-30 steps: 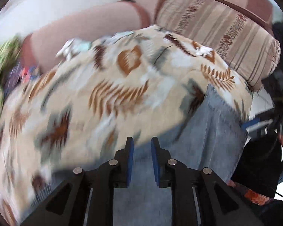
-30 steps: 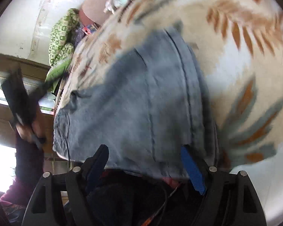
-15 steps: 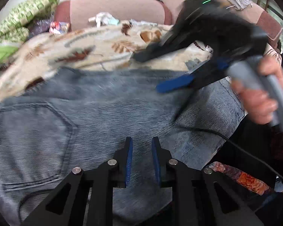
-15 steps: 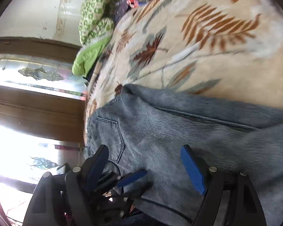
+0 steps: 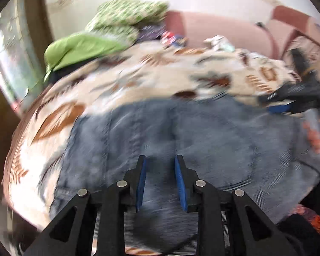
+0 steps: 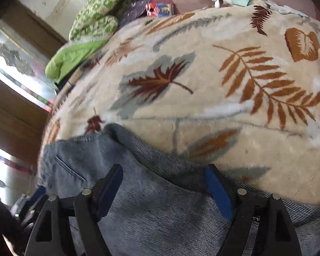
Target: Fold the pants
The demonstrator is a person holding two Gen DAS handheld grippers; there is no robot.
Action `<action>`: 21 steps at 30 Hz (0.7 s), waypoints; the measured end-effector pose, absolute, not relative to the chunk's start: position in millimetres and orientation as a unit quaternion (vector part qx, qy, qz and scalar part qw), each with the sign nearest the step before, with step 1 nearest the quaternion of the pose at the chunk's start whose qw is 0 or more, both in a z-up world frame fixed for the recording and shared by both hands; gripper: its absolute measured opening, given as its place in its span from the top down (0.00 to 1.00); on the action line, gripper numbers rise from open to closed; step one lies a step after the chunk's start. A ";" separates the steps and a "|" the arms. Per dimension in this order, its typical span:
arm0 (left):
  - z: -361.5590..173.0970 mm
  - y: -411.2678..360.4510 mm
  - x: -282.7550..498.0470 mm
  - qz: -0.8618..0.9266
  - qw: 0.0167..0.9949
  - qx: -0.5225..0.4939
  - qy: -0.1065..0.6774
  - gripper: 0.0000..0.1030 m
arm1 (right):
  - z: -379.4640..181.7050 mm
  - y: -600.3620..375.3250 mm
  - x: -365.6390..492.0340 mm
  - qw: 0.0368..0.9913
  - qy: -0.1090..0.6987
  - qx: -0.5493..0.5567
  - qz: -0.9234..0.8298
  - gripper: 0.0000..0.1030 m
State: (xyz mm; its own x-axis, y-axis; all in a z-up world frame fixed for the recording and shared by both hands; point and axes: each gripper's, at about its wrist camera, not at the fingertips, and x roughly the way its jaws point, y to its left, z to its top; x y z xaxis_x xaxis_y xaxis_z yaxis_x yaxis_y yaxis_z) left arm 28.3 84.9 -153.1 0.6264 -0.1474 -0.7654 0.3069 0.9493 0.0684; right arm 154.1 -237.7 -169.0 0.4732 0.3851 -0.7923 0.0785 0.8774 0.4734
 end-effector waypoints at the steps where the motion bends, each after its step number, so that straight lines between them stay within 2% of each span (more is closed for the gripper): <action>1: -156.1 89.5 31.5 -0.131 0.895 0.083 0.419 0.73 | -165.0 -242.1 152.3 0.827 0.497 0.243 0.100 0.20; 7: -155.9 94.7 24.8 -0.140 0.899 0.090 0.404 0.72 | -141.4 -224.6 157.5 0.808 0.471 0.287 0.209 0.20; 11: -143.8 102.6 5.6 -0.201 0.889 0.031 0.411 0.72 | -142.5 -204.1 181.7 0.801 0.488 0.264 0.227 0.22; 16: -138.6 98.3 -23.8 -0.312 0.852 -0.003 0.420 0.63 | -160.1 -190.7 214.6 0.777 0.519 0.267 0.237 0.32; 21: -154.1 74.9 -31.1 -0.328 0.839 0.038 0.433 0.60 | -183.3 -172.5 230.9 0.767 0.548 0.236 0.236 0.46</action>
